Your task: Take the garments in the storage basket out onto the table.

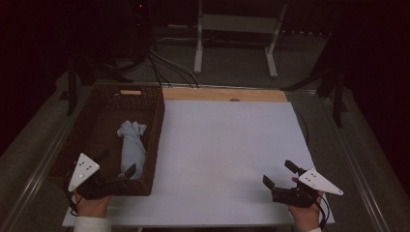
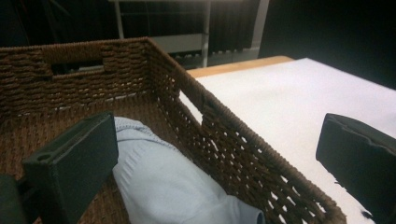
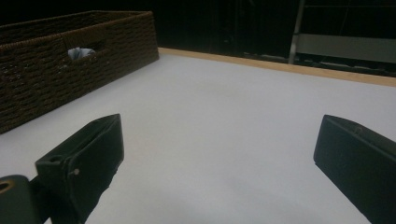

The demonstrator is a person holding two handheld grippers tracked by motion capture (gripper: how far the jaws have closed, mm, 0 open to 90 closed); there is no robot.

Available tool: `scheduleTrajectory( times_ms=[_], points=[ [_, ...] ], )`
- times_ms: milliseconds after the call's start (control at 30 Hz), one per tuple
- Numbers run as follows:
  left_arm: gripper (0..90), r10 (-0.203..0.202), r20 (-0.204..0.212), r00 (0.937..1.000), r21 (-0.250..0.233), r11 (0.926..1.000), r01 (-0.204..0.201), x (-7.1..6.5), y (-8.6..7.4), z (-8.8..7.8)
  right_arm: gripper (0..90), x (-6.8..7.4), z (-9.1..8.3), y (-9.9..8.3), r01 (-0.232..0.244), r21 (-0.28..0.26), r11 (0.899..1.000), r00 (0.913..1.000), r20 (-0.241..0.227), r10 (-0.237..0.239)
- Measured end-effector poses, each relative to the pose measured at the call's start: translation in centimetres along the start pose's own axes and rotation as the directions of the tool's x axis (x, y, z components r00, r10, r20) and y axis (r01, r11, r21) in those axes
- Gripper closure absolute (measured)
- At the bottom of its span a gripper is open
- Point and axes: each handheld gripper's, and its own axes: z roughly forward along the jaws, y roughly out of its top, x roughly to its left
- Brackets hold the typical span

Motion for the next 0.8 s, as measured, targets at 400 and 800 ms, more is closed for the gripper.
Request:
scheduleTrajectory(
  times_ms=[400,800],
  points=[
    [0.1,0.004,0.054,0.9985,-0.001,1.0,-0.004,0.6,1.1,-0.1,1.9,0.3,0.3,-0.2,0.005,0.005,1.0,1.0,0.001,-0.005],
    [0.1,0.037,0.052,0.998,0.031,0.9988,-0.039,1.0,2.8,0.3,1.9,0.3,0.5,-0.2,0.001,0.011,1.0,1.0,0.007,-0.001]
  ],
)
